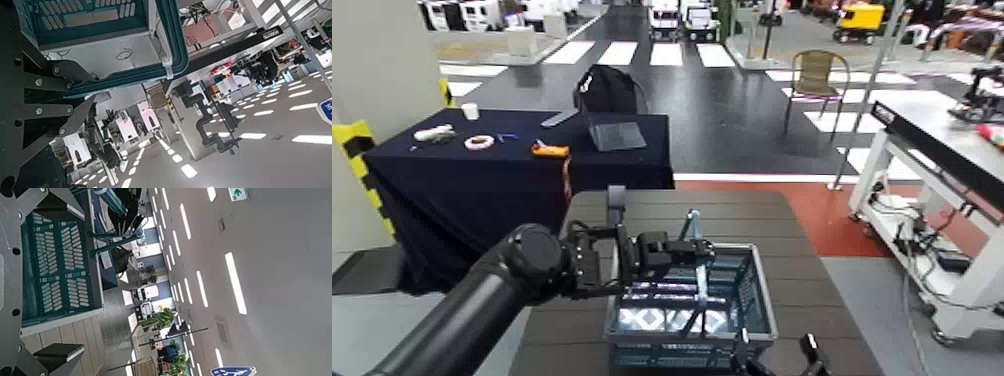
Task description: Place the crate on the table.
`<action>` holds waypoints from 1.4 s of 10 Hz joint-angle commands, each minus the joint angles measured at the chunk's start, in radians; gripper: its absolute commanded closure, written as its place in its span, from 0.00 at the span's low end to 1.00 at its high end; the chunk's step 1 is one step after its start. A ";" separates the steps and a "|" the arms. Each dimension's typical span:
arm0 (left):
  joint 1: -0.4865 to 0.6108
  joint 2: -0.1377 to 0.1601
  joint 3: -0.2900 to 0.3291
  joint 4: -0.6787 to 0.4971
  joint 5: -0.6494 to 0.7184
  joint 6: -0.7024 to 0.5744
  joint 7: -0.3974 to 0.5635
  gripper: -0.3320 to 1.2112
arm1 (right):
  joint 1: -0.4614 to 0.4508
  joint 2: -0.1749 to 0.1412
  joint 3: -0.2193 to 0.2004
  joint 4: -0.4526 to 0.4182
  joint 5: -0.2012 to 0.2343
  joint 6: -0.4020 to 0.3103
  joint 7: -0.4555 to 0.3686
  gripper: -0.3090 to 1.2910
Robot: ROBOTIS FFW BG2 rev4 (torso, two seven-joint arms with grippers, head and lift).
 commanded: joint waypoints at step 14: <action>-0.018 -0.030 -0.067 0.122 0.024 -0.115 -0.056 0.40 | -0.003 -0.002 0.003 0.009 -0.006 -0.023 -0.001 0.28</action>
